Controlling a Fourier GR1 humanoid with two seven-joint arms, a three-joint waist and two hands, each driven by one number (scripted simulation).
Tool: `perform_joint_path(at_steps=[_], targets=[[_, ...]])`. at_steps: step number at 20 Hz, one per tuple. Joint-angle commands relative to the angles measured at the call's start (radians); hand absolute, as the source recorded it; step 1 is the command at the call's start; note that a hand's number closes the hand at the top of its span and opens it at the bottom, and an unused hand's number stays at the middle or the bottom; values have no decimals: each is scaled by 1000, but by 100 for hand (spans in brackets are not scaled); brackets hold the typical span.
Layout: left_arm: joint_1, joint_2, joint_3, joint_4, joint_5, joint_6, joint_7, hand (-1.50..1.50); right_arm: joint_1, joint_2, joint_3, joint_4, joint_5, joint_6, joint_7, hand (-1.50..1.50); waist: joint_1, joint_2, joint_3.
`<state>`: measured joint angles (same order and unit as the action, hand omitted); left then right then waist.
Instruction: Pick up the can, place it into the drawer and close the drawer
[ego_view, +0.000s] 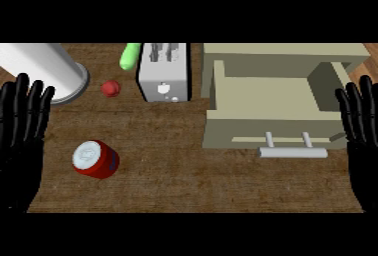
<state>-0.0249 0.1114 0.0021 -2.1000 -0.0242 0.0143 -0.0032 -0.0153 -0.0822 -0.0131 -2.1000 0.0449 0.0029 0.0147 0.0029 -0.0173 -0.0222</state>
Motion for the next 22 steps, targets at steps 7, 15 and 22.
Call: perform_joint_path(at_steps=[7, 15, 22], targets=[[159, 164, -84, 55, 262, -340, 94, -150, 67, 24, -12, 57, -8, -30, 135, -150, -10, 28, 21], [190, 289, 95, -44, 503, -444, 237, -150, 178, 15, -5, -57, 4, -18, 211, -150, -4, 15, 22], [215, 245, 139, -55, 536, -456, 293, -150, 237, -28, -134, -9, -131, 85, 108, -150, -4, 16, 23]])
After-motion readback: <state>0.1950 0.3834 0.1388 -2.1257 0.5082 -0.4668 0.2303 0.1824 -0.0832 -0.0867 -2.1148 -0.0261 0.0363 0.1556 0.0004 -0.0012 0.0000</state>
